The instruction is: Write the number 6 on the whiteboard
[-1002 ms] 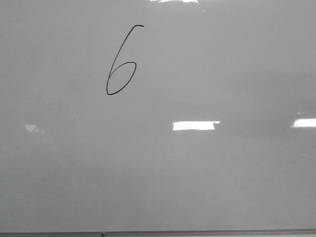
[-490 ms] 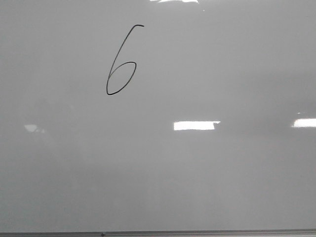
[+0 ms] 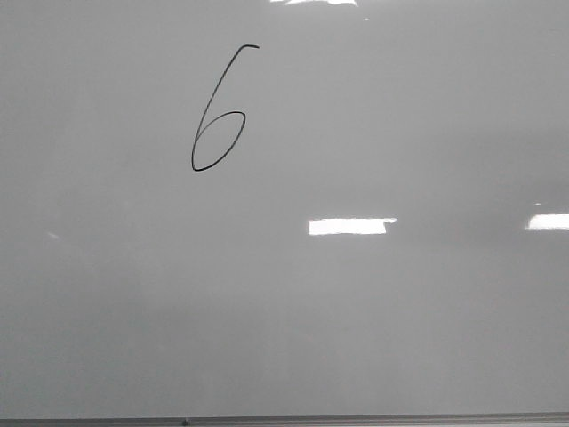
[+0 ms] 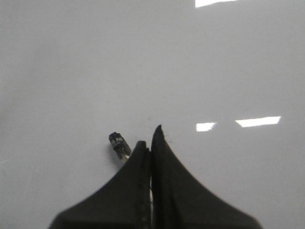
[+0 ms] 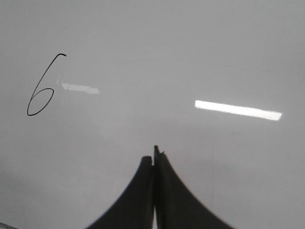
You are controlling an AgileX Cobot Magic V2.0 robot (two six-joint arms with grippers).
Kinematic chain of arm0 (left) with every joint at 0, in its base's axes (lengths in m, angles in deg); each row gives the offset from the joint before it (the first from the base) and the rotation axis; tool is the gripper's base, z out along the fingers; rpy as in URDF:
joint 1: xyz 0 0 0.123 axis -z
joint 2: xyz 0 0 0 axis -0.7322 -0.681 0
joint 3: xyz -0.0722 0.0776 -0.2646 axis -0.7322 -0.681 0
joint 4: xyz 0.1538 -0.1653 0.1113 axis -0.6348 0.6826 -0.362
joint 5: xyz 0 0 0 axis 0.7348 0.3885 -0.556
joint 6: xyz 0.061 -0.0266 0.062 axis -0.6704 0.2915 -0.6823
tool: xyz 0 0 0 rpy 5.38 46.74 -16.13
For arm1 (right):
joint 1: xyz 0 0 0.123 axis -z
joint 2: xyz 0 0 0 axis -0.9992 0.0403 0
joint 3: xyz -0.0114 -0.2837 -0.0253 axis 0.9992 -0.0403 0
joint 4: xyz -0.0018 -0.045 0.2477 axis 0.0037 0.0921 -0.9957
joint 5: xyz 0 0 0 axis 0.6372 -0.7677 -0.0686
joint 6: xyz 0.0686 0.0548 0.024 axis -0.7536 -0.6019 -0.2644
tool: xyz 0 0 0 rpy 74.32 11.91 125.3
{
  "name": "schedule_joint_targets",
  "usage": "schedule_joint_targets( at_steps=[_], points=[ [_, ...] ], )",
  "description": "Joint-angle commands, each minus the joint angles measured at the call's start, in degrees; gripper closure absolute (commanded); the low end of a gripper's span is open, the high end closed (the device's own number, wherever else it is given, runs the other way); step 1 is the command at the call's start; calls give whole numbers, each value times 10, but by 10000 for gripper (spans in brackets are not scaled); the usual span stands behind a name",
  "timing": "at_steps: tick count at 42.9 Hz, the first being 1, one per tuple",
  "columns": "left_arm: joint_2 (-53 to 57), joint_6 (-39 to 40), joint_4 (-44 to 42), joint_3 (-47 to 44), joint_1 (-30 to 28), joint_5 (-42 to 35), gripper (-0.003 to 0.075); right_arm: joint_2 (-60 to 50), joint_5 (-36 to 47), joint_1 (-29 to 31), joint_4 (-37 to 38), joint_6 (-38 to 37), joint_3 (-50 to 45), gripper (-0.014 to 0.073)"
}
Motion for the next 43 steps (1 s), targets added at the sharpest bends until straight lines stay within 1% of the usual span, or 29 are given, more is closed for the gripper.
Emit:
schedule_joint_targets(
  at_steps=[1,8,13,14,15,16,19,43],
  points=[
    [12,27,-10,-23,22,-67,741,5,48,3,5,0,15,662],
    [18,81,-39,-87,22,-117,741,5,48,3,5,0,15,662],
    [18,86,-39,-131,22,-158,741,5,48,3,5,0,15,662],
    [18,86,-39,-132,22,-158,741,5,48,3,5,0,15,662],
    [18,86,-39,-130,22,-134,741,5,48,3,5,0,15,662],
    [18,86,-39,-128,22,-126,741,5,48,3,5,0,14,662],
    [18,86,-39,-130,22,-121,741,5,48,3,5,0,14,662],
    [18,86,-39,-130,22,-122,741,5,48,3,5,0,14,662]
  ],
)
